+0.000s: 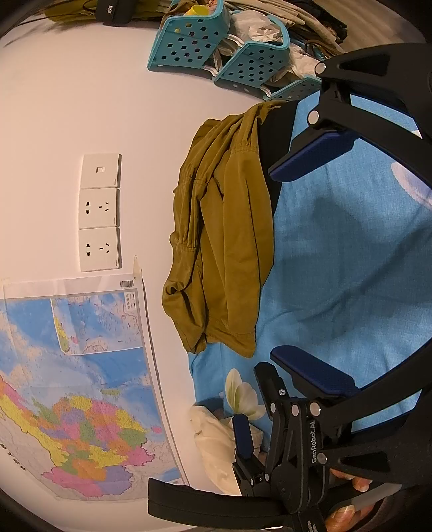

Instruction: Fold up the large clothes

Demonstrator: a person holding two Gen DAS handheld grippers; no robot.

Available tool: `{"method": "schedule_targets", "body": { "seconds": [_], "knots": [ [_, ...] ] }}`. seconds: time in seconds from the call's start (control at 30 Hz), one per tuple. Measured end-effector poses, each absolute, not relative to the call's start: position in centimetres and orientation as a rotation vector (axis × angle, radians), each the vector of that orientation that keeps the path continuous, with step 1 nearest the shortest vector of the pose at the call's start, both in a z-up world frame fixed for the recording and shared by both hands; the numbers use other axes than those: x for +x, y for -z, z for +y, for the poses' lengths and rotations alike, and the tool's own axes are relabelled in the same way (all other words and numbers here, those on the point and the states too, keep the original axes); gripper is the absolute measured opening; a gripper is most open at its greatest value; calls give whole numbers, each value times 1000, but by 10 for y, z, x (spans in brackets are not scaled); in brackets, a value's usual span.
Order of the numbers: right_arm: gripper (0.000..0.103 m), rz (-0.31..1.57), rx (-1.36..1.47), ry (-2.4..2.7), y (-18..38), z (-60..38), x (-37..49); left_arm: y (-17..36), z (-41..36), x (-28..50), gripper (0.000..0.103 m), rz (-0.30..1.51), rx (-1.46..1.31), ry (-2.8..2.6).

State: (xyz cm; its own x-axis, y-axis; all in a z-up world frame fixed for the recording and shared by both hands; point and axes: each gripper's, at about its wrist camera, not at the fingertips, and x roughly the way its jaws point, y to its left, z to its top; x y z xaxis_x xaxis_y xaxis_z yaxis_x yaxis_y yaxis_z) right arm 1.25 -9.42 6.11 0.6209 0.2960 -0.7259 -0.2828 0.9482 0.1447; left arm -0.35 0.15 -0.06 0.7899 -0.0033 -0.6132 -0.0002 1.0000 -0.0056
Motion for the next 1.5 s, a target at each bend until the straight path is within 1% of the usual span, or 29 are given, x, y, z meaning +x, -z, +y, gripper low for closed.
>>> {"method": "schedule_targets", "body": {
  "seconds": [1.5],
  "knots": [
    [97, 853, -30, -368, -53, -87, 27, 7, 0, 8, 96, 704, -16, -10]
  ]
}}
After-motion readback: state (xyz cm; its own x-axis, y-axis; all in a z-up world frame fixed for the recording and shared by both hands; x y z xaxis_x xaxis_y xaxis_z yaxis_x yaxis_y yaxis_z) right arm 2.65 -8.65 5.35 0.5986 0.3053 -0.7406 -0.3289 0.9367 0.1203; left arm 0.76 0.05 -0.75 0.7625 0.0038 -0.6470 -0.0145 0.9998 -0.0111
